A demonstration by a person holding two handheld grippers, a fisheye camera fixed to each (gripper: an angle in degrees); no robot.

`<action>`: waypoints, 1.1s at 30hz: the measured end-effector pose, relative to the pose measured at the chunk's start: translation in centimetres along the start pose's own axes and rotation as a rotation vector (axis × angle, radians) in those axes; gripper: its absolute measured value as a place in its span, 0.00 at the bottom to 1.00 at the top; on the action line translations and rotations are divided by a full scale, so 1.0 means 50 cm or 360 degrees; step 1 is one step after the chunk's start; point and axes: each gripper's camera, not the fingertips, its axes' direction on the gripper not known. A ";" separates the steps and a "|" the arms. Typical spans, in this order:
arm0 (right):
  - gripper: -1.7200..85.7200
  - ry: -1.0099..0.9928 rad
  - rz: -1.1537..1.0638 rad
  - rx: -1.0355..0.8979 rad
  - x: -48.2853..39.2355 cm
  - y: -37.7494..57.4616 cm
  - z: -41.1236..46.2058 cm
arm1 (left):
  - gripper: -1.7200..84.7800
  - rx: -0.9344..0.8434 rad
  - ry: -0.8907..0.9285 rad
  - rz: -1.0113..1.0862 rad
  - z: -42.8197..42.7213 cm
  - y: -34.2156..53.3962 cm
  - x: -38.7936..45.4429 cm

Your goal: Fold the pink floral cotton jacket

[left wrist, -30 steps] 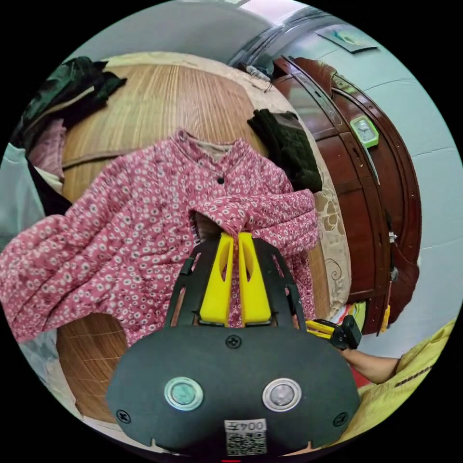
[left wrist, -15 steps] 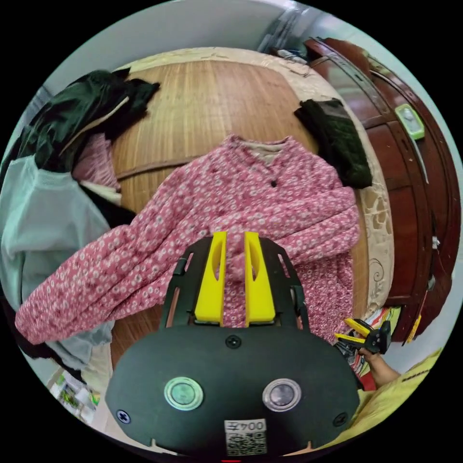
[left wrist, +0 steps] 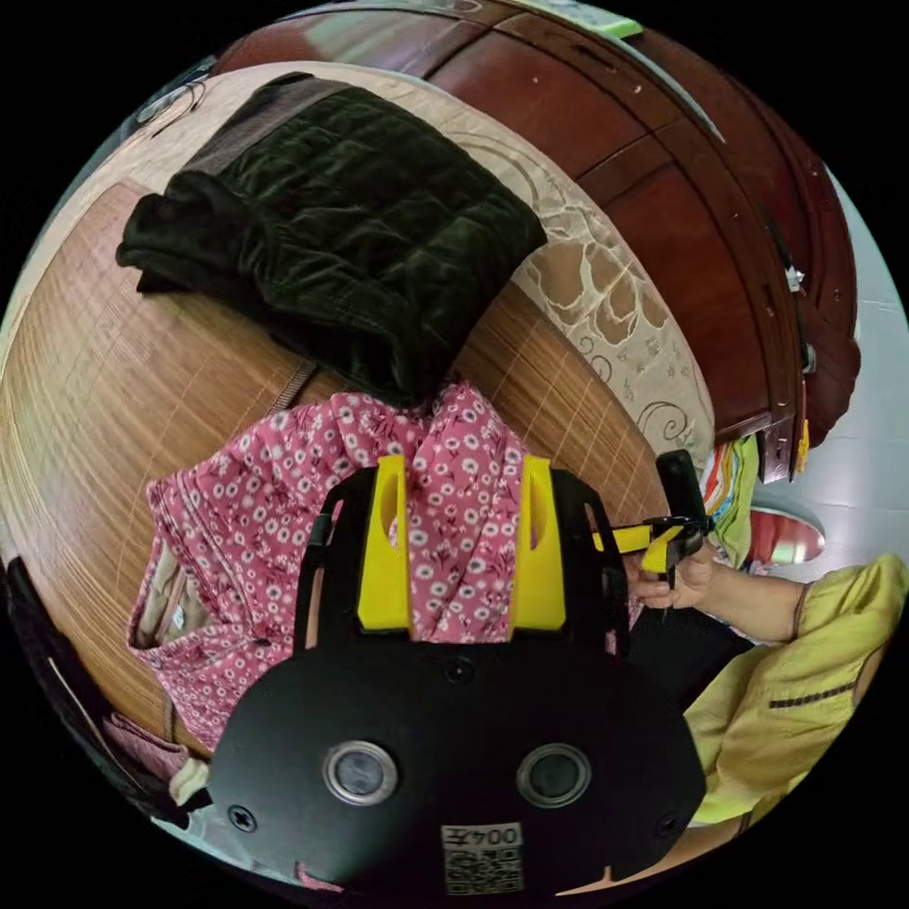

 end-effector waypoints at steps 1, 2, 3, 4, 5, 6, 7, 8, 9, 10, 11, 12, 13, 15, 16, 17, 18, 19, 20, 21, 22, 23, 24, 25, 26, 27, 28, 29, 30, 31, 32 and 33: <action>0.23 -0.0028 0.0039 0.0010 0.011 -0.012 0.008 | 0.18 -0.0011 -0.0008 -0.0003 0.002 -0.004 0.001; 0.22 -0.0055 0.0062 0.0009 0.019 -0.021 0.016 | 0.16 -0.0016 -0.0001 -0.0010 0.005 -0.007 0.000; 0.21 -0.0063 0.0071 0.0012 0.021 -0.025 0.020 | 0.14 0.0001 0.0035 0.0004 0.006 -0.008 0.001; 0.18 -0.0064 0.0079 0.0014 0.024 -0.032 0.027 | 0.12 0.0011 0.0052 0.0019 0.006 -0.008 0.003; 0.12 -0.0032 0.0060 0.0020 0.021 -0.038 0.032 | 0.08 0.0032 0.0026 0.0036 0.004 -0.008 0.007; 0.08 0.0011 0.0052 0.0028 0.018 -0.040 0.034 | 0.07 0.0044 -0.0056 0.0043 0.002 -0.010 0.012; 0.07 0.0150 0.0018 0.0052 0.007 -0.045 0.034 | 0.07 0.0048 -0.0092 0.0054 0.003 -0.011 0.016; 0.07 0.0316 -0.0035 0.0081 -0.010 -0.050 0.034 | 0.06 0.0051 -0.0159 0.0081 0.009 -0.013 0.022; 0.07 0.0403 -0.0064 0.0083 -0.019 -0.052 0.037 | 0.05 0.0016 -0.0224 0.0083 0.027 -0.015 0.025; 0.07 0.0552 -0.0171 0.0049 -0.039 -0.055 0.049 | 0.05 -0.0009 -0.0252 0.0074 0.037 -0.015 0.026; 0.07 0.0673 -0.0284 0.0007 -0.061 -0.052 0.063 | 0.05 -0.0041 -0.0293 0.0058 0.055 -0.012 0.030; 0.07 0.0716 -0.0325 -0.0011 -0.072 -0.049 0.067 | 0.05 -0.0035 -0.0324 0.0058 0.060 -0.005 0.038; 0.07 0.0788 -0.0403 -0.0062 -0.097 -0.035 0.072 | 0.04 -0.0020 -0.0338 0.0062 0.057 0.002 0.044; 0.08 0.0933 -0.0532 -0.0188 -0.133 0.010 0.080 | 0.04 0.0080 -0.0315 0.0114 0.029 0.046 0.065; 0.09 0.1052 -0.0627 -0.0286 -0.151 0.055 0.089 | 0.04 0.0112 -0.0310 0.0128 0.018 0.062 0.070; 0.09 0.1181 -0.0724 -0.0398 -0.161 0.108 0.104 | 0.04 0.0184 -0.0324 0.0141 -0.008 0.102 0.079; 0.10 0.1248 -0.0766 -0.0455 -0.162 0.135 0.113 | 0.04 0.0259 -0.0339 0.0141 -0.033 0.153 0.084; 0.10 0.1373 -0.0836 -0.0567 -0.158 0.189 0.135 | 0.04 0.0289 -0.0348 0.0126 -0.044 0.182 0.084; 0.10 0.1482 -0.0892 -0.0684 -0.146 0.239 0.159 | 0.03 0.0325 -0.0363 0.0074 -0.060 0.242 0.079; 0.10 0.1536 -0.0914 -0.0735 -0.138 0.262 0.171 | 0.03 0.0354 -0.0386 0.0007 -0.072 0.308 0.068; 0.11 0.1645 -0.0947 -0.0783 -0.121 0.301 0.193 | 0.03 0.0362 -0.0396 -0.0030 -0.075 0.341 0.061; 0.11 0.1723 -0.0971 -0.0806 -0.106 0.330 0.212 | 0.03 0.0352 -0.0408 -0.0127 -0.075 0.412 0.043; 0.11 0.1749 -0.0995 -0.0819 -0.100 0.343 0.221 | 0.03 0.0336 -0.0404 -0.0243 -0.071 0.486 0.022; 0.12 0.1791 -0.1043 -0.0842 -0.089 0.364 0.242 | 0.03 0.0334 -0.0397 -0.0304 -0.067 0.525 0.011; 0.12 0.1851 -0.1069 -0.0880 -0.075 0.378 0.264 | 0.03 0.0332 -0.0369 -0.0431 -0.057 0.601 -0.011; 0.13 0.1888 -0.1078 -0.0899 -0.068 0.383 0.276 | 0.03 0.0335 -0.0315 -0.0565 -0.046 0.675 -0.030; 0.14 0.1978 -0.1124 -0.0913 -0.059 0.392 0.300 | 0.03 0.0342 -0.0279 -0.0630 -0.039 0.712 -0.038; 0.14 0.2062 -0.1194 -0.0942 -0.056 0.400 0.322 | 0.03 0.0374 -0.0208 -0.0739 -0.027 0.783 -0.046; 0.14 0.2099 -0.1204 -0.0959 -0.056 0.402 0.333 | 0.02 0.0409 -0.0165 -0.0824 -0.014 0.851 -0.044; 0.14 0.2157 -0.1205 -0.0991 -0.056 0.403 0.354 | 0.02 0.0421 -0.0153 -0.0858 -0.006 0.883 -0.040; 0.14 0.2202 -0.1222 -0.1032 -0.056 0.405 0.375 | 0.02 0.0418 -0.0137 -0.0912 0.013 0.940 -0.027; 0.13 0.2234 -0.1239 -0.1047 -0.056 0.406 0.385 | 0.02 0.0392 -0.0135 -0.0956 0.037 0.994 -0.009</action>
